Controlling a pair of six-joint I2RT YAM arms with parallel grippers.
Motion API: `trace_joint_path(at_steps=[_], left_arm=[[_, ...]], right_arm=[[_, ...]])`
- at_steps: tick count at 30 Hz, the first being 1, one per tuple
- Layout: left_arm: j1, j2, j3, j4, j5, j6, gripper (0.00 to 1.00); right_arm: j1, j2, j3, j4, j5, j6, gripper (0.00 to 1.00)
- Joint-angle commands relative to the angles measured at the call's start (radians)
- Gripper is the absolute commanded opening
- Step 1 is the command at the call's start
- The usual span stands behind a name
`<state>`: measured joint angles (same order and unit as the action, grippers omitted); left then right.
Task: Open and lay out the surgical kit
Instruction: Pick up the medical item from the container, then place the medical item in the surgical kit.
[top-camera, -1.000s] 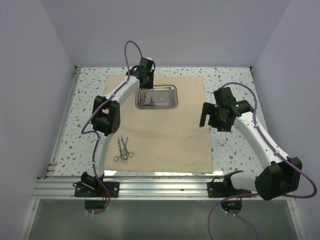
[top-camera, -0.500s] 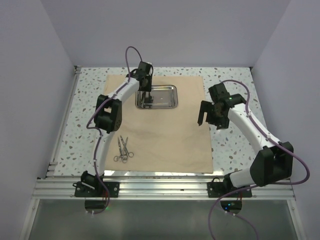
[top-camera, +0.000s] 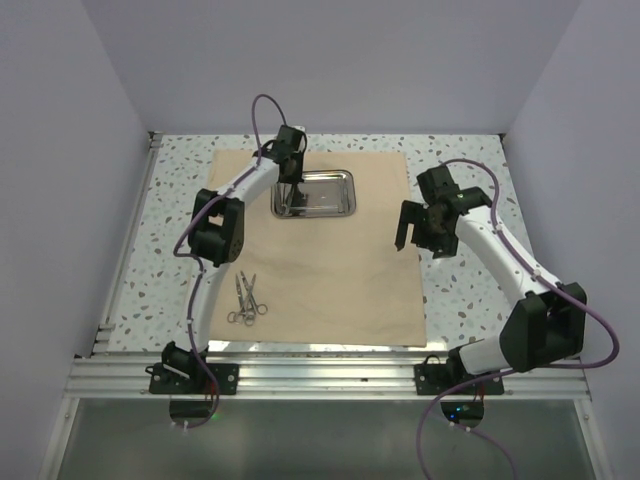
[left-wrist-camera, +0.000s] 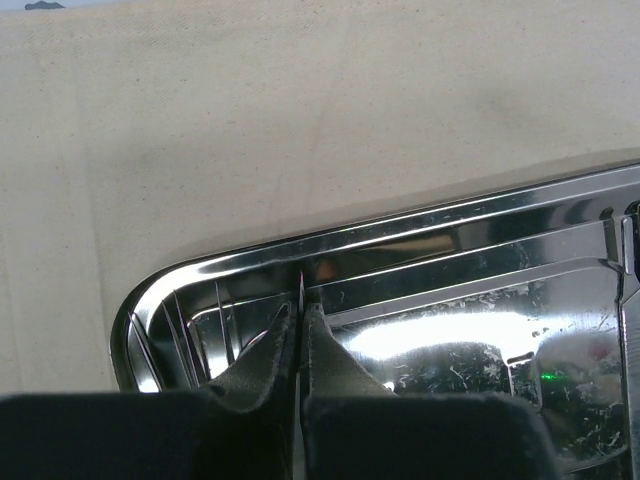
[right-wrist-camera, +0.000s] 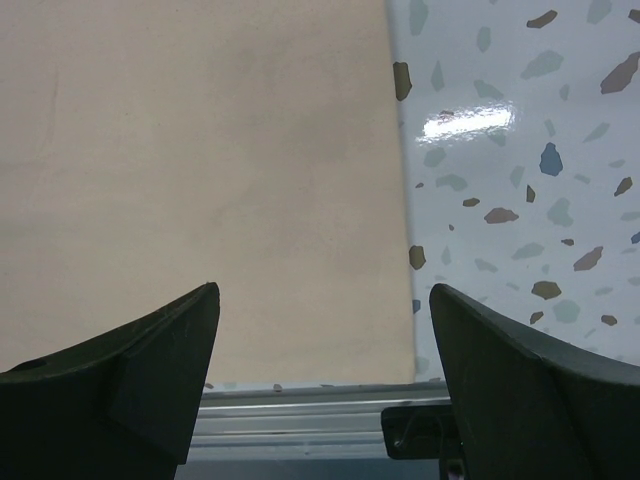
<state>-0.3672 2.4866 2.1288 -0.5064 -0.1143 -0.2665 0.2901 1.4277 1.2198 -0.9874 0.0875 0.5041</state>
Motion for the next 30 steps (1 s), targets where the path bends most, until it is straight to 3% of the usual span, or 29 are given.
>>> trace_joint_path(at_steps=[1,7,11,18,24,30], left_arm=[[0.005,-0.072,0.011,-0.029,0.004,-0.003,0.0],[0.005,-0.162,0.062,-0.087,0.001,-0.071,0.0],[-0.024,-0.287,-0.035,-0.1,-0.028,-0.115,0.0],[-0.136,-0.595,-0.534,-0.021,-0.082,-0.224,0.0],[-0.297,-0.808,-0.961,0.089,-0.087,-0.422,0.0],[-0.389,-0.83,-1.075,0.097,-0.137,-0.522,0.0]], right_arm=[[0.004,-0.049,0.017,-0.007,0.008,0.002,0.9],[0.004,-0.09,-0.019,0.023,-0.022,0.013,0.9],[0.004,-0.107,-0.036,0.045,-0.038,0.011,0.9],[0.003,-0.153,-0.089,0.084,-0.084,0.008,0.9],[0.004,-0.194,-0.149,0.108,-0.133,0.004,0.9],[0.004,-0.226,-0.172,0.092,-0.138,-0.019,0.9]])
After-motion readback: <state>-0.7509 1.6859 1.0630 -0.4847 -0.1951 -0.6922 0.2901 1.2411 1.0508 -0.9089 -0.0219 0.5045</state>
